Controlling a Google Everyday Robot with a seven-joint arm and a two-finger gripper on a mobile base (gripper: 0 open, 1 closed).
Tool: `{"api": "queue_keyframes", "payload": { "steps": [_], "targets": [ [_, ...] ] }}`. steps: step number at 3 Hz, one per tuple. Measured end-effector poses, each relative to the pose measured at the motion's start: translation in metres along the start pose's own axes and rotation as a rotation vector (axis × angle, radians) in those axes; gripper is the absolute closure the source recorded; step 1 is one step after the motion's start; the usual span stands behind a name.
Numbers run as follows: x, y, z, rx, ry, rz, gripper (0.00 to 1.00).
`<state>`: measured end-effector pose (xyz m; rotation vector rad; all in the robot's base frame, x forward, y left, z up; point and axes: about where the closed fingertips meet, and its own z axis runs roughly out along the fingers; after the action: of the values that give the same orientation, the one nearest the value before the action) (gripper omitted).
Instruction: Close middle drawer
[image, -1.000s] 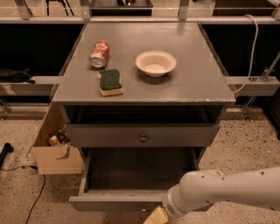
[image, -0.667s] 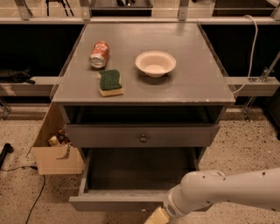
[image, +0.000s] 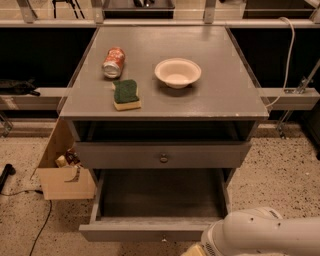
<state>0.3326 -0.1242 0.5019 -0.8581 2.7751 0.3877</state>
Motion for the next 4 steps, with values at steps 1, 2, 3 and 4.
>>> {"api": "queue_keyframes", "payload": {
  "steps": [1,2,3,4],
  "targets": [
    [0.000,0.000,0.000,0.000,0.000,0.000,0.00],
    [-0.013,-0.006,0.007,-0.010,-0.078,-0.017,0.00],
    [-0.058,-0.006,0.025,-0.046,-0.257,-0.057,0.00],
    [-0.062,0.013,0.043,-0.111,-0.313,-0.085,0.00]
  ]
}}
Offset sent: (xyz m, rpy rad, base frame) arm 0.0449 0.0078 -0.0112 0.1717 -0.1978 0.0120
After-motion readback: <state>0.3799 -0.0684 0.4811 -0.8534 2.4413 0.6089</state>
